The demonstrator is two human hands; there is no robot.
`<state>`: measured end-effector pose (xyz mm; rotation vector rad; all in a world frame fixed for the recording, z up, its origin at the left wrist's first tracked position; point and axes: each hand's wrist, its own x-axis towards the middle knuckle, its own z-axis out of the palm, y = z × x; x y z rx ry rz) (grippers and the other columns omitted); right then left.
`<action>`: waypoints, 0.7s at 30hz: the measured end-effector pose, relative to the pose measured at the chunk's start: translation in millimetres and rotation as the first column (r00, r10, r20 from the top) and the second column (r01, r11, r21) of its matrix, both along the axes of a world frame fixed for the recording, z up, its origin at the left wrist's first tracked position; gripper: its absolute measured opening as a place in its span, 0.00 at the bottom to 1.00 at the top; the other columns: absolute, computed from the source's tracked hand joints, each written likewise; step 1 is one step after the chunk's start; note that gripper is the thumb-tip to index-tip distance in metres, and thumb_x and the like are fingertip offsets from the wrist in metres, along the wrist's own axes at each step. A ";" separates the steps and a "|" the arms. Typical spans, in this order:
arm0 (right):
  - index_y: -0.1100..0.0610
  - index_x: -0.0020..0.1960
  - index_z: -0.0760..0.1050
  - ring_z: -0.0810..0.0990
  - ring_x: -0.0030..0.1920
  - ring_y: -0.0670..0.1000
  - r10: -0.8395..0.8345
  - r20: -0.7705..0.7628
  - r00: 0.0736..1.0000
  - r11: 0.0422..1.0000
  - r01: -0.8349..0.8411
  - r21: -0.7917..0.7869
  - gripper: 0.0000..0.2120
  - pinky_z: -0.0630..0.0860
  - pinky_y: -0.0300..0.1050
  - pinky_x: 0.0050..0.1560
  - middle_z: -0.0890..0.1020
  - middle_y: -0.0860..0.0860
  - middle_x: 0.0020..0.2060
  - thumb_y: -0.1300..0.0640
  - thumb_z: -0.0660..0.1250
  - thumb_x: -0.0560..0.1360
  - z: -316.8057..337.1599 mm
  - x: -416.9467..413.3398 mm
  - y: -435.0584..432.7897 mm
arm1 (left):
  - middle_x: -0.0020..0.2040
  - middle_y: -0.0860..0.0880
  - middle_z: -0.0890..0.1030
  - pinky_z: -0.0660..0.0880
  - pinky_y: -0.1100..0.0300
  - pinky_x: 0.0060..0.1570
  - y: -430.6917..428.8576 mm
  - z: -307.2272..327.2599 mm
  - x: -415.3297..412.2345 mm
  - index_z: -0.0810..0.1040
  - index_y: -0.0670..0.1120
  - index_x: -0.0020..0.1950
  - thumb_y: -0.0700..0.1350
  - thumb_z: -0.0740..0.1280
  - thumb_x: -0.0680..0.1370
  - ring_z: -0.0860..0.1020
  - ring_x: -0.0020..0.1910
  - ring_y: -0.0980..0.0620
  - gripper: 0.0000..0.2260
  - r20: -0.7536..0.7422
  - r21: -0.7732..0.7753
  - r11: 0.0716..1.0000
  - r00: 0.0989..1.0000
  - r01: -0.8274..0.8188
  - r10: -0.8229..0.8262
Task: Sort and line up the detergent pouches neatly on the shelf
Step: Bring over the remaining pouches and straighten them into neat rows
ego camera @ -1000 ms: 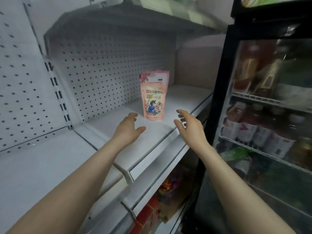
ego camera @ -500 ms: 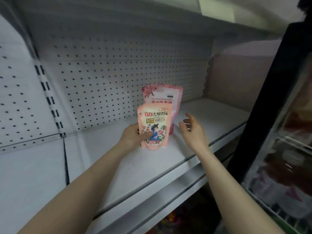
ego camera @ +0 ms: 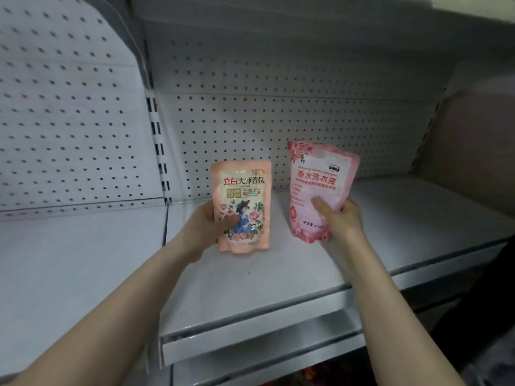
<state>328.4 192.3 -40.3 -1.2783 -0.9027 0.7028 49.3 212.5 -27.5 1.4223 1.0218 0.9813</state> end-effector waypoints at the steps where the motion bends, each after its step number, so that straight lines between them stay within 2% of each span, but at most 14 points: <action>1: 0.54 0.51 0.82 0.86 0.50 0.57 0.001 -0.056 0.998 1.000 0.000 0.024 0.09 0.81 0.63 0.52 0.86 0.54 0.50 0.60 0.75 0.72 0.7 -5.2 -4.2 | 0.47 0.52 0.86 0.81 0.59 0.36 -5.3 1.2 -2.2 0.77 0.48 0.56 0.40 0.69 0.76 0.85 0.44 0.52 0.09 0.038 0.000 1.000 0.999 -0.017 0.017; 4: 0.59 0.56 0.81 0.86 0.51 0.60 0.095 -0.250 0.964 0.993 -0.073 0.093 0.11 0.81 0.63 0.50 0.85 0.58 0.53 0.64 0.73 0.74 3.6 -23.5 -23.1 | 0.50 0.49 0.85 0.82 0.56 0.38 -24.2 2.7 -11.2 0.75 0.47 0.60 0.40 0.69 0.77 0.85 0.46 0.50 0.12 0.135 0.007 0.995 0.986 -0.096 0.094; 7: 0.61 0.58 0.80 0.85 0.53 0.60 0.190 -0.315 0.930 0.980 -0.163 0.111 0.13 0.81 0.62 0.52 0.86 0.57 0.53 0.65 0.72 0.74 10.7 -39.3 -37.5 | 0.53 0.47 0.84 0.82 0.50 0.42 -46.6 0.4 -25.7 0.73 0.46 0.63 0.40 0.68 0.77 0.85 0.48 0.48 0.15 0.172 0.026 0.982 0.969 -0.187 0.180; 9: 0.59 0.55 0.81 0.86 0.50 0.56 0.229 -0.293 0.928 0.972 -0.205 0.111 0.11 0.83 0.53 0.45 0.87 0.54 0.50 0.65 0.72 0.74 18.7 -51.6 -44.3 | 0.53 0.46 0.84 0.82 0.47 0.45 -62.2 -1.5 -38.6 0.73 0.45 0.63 0.39 0.68 0.77 0.84 0.48 0.47 0.15 0.174 0.049 0.968 0.956 -0.247 0.235; 12: 0.55 0.51 0.82 0.87 0.45 0.50 0.312 -0.225 0.923 0.949 -0.291 0.123 0.09 0.82 0.41 0.37 0.88 0.49 0.45 0.64 0.73 0.73 29.5 -76.1 -51.4 | 0.53 0.45 0.84 0.82 0.51 0.45 -86.2 -3.3 -63.6 0.73 0.44 0.62 0.38 0.68 0.77 0.84 0.49 0.46 0.14 0.209 0.061 0.946 0.931 -0.319 0.301; 17: 0.56 0.54 0.82 0.86 0.49 0.51 0.460 -0.171 0.871 0.888 -0.451 0.090 0.11 0.83 0.42 0.43 0.87 0.51 0.49 0.61 0.74 0.72 35.0 -136.1 -62.4 | 0.52 0.44 0.84 0.79 0.61 0.35 -128.4 -7.6 -117.1 0.73 0.42 0.62 0.37 0.69 0.76 0.84 0.47 0.47 0.15 0.242 0.110 0.884 0.874 -0.455 0.420; 21: 0.56 0.53 0.82 0.87 0.49 0.51 0.516 -0.150 0.843 0.857 -0.509 0.087 0.10 0.83 0.43 0.43 0.87 0.52 0.47 0.61 0.74 0.72 35.2 -196.4 -78.4 | 0.50 0.45 0.85 0.76 0.66 0.31 -159.9 -11.5 -168.7 0.74 0.45 0.59 0.38 0.70 0.76 0.85 0.45 0.48 0.13 0.228 0.153 0.833 0.840 -0.531 0.493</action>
